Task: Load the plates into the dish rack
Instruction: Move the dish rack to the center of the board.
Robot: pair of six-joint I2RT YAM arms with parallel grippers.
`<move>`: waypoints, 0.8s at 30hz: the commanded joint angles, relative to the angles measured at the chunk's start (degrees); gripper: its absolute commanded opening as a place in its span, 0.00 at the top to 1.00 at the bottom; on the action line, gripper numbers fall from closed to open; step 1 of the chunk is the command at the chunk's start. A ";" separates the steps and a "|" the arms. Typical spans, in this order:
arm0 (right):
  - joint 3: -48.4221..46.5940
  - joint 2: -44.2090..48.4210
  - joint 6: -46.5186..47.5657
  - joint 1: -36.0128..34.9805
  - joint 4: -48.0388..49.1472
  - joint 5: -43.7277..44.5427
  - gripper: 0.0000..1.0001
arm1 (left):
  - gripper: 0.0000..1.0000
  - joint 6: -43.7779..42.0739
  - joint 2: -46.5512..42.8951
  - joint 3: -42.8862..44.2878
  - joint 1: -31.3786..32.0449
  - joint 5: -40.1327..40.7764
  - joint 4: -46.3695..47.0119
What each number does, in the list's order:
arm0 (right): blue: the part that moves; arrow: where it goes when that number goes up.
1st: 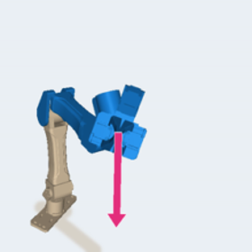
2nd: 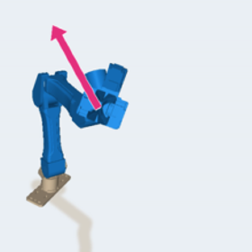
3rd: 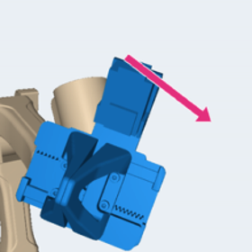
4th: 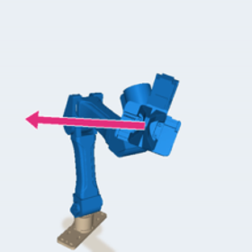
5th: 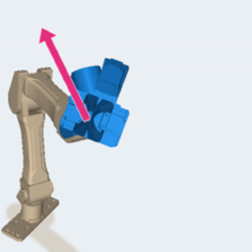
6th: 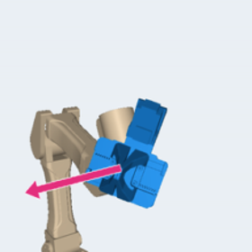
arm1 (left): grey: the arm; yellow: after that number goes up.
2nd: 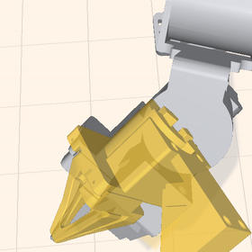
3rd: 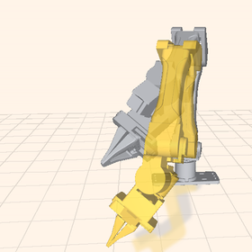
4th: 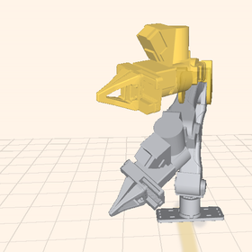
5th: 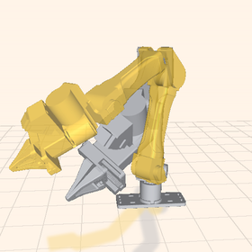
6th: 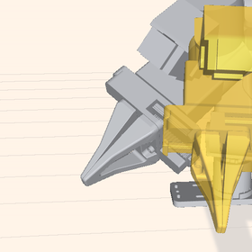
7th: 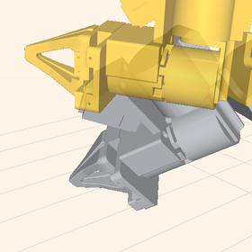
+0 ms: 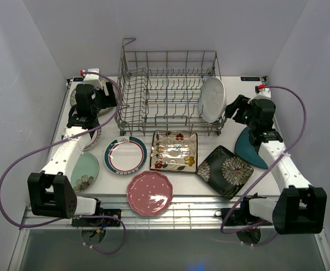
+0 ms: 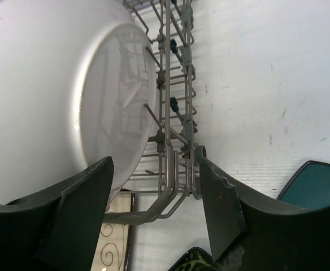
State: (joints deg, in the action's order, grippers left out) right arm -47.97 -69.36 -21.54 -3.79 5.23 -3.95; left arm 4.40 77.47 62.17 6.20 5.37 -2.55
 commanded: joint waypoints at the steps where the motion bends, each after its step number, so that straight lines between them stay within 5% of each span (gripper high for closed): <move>1: 1.20 6.33 -0.08 0.28 0.22 3.24 0.31 | 0.07 0.60 -3.29 -0.74 -0.22 -0.71 -0.27; 10: 9.02 16.45 -3.33 0.19 -6.80 12.36 0.02 | 0.03 0.61 -6.10 -1.79 -0.22 -0.18 0.26; 14: 14.29 21.71 -9.12 0.28 -6.90 13.88 0.10 | 0.03 0.61 -7.42 -2.84 -0.22 0.61 1.66; 24: 24.75 38.59 -21.61 0.19 -12.17 23.54 0.10 | 0.02 0.61 -8.57 -3.99 -0.22 0.08 2.11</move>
State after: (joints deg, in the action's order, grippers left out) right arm -25.21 -34.41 -37.85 -3.75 -6.26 15.77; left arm 4.56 70.59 58.48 6.20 5.54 -1.23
